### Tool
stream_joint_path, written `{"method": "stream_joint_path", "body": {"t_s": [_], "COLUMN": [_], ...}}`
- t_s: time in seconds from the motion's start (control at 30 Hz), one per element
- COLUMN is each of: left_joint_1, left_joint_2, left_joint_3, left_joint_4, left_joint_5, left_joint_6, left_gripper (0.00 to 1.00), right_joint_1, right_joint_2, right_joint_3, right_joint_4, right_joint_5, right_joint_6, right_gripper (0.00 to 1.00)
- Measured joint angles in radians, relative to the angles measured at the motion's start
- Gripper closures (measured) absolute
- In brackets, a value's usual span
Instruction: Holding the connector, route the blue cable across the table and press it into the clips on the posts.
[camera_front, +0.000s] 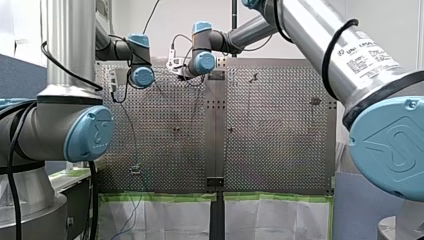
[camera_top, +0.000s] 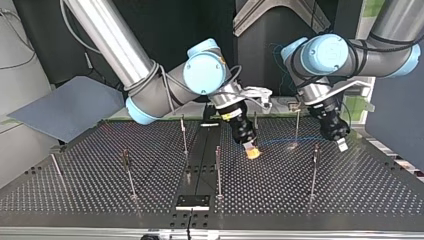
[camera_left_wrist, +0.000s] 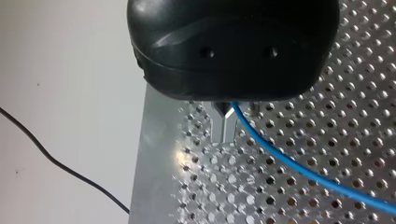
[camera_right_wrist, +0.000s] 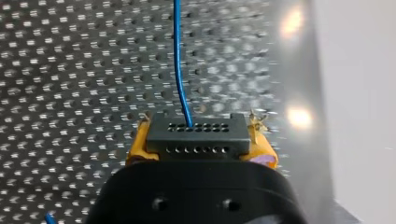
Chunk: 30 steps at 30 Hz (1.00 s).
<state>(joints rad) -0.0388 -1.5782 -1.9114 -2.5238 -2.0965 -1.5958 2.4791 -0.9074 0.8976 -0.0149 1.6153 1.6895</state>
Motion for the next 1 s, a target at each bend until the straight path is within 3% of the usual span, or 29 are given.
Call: {"method": "stream_joint_path", "body": {"t_s": [0.43, 1.0], "left_joint_1": [0.052, 0.115], "left_joint_2": [-0.050, -0.087], "left_joint_3": [0.038, 0.064], "left_joint_4": [0.019, 0.032], "left_joint_5": [0.066, 0.154], "left_joint_6": [-0.002, -0.020], "left_gripper": [1.00, 1.00], "right_joint_1": [-0.004, -0.004], "right_joint_2": [0.049, 0.090], "right_joint_3": [-0.020, -0.126], "right_joint_4": [-0.005, -0.004], "right_joint_5": [-0.002, -0.008], "right_joint_6": [-0.005, -0.005], "right_gripper": [1.00, 1.00]}}
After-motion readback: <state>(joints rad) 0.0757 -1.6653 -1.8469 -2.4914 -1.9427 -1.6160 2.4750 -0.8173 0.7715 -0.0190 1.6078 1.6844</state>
